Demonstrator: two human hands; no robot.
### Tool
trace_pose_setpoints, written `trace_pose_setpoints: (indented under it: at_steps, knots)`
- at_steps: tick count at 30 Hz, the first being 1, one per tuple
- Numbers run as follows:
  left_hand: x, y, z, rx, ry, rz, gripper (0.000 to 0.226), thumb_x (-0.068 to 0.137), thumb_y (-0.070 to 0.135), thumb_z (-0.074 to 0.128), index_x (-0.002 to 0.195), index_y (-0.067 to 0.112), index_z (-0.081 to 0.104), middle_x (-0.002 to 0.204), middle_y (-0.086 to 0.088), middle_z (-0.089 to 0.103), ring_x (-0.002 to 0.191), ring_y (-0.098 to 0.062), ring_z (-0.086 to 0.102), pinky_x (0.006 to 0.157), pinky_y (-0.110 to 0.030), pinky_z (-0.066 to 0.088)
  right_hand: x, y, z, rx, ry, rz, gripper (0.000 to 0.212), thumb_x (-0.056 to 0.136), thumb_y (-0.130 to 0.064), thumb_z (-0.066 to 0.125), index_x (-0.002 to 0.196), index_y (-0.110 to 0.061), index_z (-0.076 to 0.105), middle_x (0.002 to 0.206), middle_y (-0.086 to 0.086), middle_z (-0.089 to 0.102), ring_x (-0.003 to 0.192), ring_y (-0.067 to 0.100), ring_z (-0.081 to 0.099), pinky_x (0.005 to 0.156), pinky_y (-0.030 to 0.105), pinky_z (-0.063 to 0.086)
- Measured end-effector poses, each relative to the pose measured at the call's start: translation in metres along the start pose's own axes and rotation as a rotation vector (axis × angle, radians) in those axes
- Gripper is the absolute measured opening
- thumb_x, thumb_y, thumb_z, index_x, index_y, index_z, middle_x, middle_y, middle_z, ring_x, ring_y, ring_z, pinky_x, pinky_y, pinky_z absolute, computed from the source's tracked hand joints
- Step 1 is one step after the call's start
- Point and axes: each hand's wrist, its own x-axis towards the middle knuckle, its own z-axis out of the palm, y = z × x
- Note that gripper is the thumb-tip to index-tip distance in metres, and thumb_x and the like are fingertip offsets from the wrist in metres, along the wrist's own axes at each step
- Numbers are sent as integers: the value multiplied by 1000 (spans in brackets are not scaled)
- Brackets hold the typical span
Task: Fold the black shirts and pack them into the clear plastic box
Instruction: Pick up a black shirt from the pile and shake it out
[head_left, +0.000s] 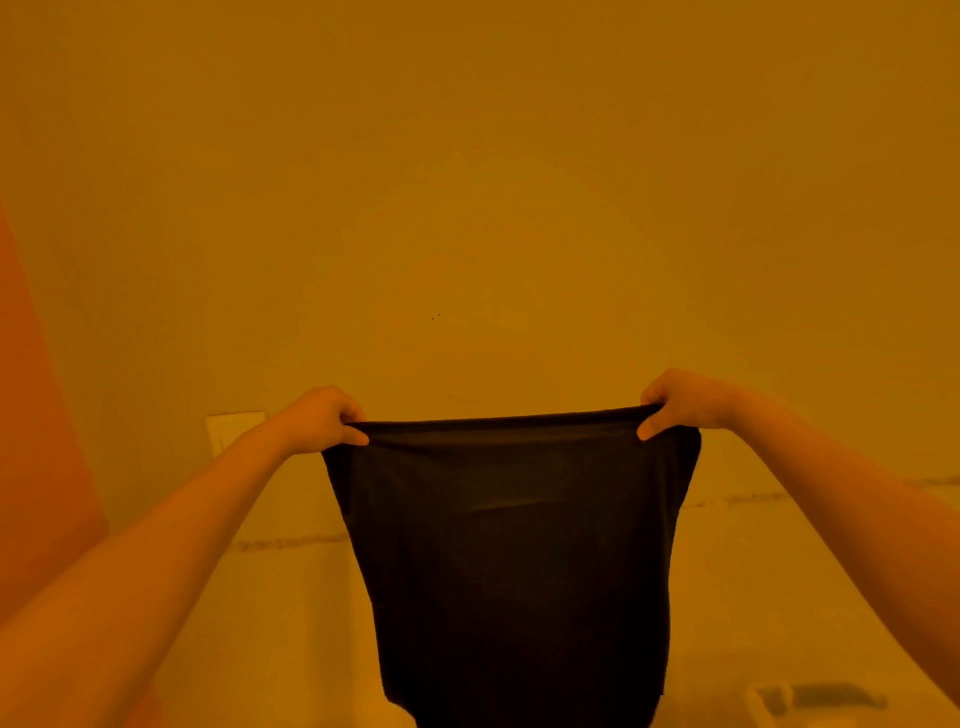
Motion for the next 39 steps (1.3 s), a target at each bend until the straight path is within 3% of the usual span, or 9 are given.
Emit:
trace_pose_setpoints:
  at_steps: [4, 8, 10, 19, 23, 28, 32, 35, 39]
  knots:
    - [1, -6, 6, -70, 105, 16, 29, 90, 17, 60, 62, 11, 52, 62, -3, 46, 61, -15, 44, 54, -23, 29, -2, 10, -4, 182, 46, -2, 19, 86, -14, 65, 68, -11, 62, 67, 2, 55, 66, 15, 52, 61, 25, 40]
    - [-3, -10, 7, -135, 67, 4, 5, 85, 3, 63, 83, 4, 67, 74, -7, 58, 73, -17, 52, 57, -19, 35, -4, 19, -5, 305, 59, 16, 16, 86, -1, 61, 73, -9, 66, 73, 5, 60, 71, 16, 56, 64, 23, 46]
    - [-4, -14, 6, -130, 47, -5, 7, 84, 1, 63, 88, 2, 69, 76, -7, 59, 73, -16, 53, 58, -18, 36, -6, 23, -7, 331, 77, 32, 16, 82, 3, 64, 71, -9, 66, 73, 5, 60, 72, 15, 56, 64, 22, 45]
    - [-3, -10, 4, -42, 110, -2, 19, 91, 13, 58, 72, 9, 58, 63, -2, 52, 59, -18, 52, 51, -21, 35, -9, 24, -17, 74, 14, 48, 21, 80, -4, 69, 62, -14, 62, 64, 1, 54, 64, 12, 49, 60, 20, 39]
    - [-4, -12, -4, -180, 47, -22, 13, 89, 10, 60, 76, 12, 60, 65, -3, 54, 56, -12, 51, 47, -16, 40, -13, 35, -24, 184, 73, 81, 19, 80, -4, 69, 63, -9, 62, 63, 4, 54, 62, 16, 51, 57, 23, 43]
    - [0, -15, -9, -203, 117, 12, 7, 86, 1, 61, 85, 6, 65, 66, -3, 57, 52, -3, 54, 48, -8, 39, -16, 45, -27, 420, 186, 86, 10, 86, -3, 61, 78, -3, 66, 60, 7, 46, 53, 14, 41, 46, 17, 39]
    - [12, -12, -3, -119, 223, 7, 11, 85, 8, 65, 94, 3, 69, 79, -9, 61, 72, -18, 54, 61, -26, 36, -12, 46, -27, 428, 236, 74, 8, 87, -1, 60, 87, -5, 67, 63, 8, 52, 57, 15, 45, 53, 21, 42]
    - [19, -9, 4, -88, 261, -62, 14, 85, 13, 66, 92, 1, 70, 81, -9, 60, 78, -19, 51, 64, -26, 32, -6, 51, -27, 376, 270, 88, 11, 83, -1, 66, 75, -9, 68, 63, 9, 57, 59, 17, 49, 57, 26, 42]
    - [31, -5, 20, -47, 164, -142, 18, 85, 16, 66, 93, 0, 69, 80, -9, 58, 77, -19, 51, 60, -27, 32, 4, 57, -22, 216, 205, 147, 15, 82, -6, 67, 69, -13, 66, 58, 7, 59, 56, 16, 51, 53, 23, 41]
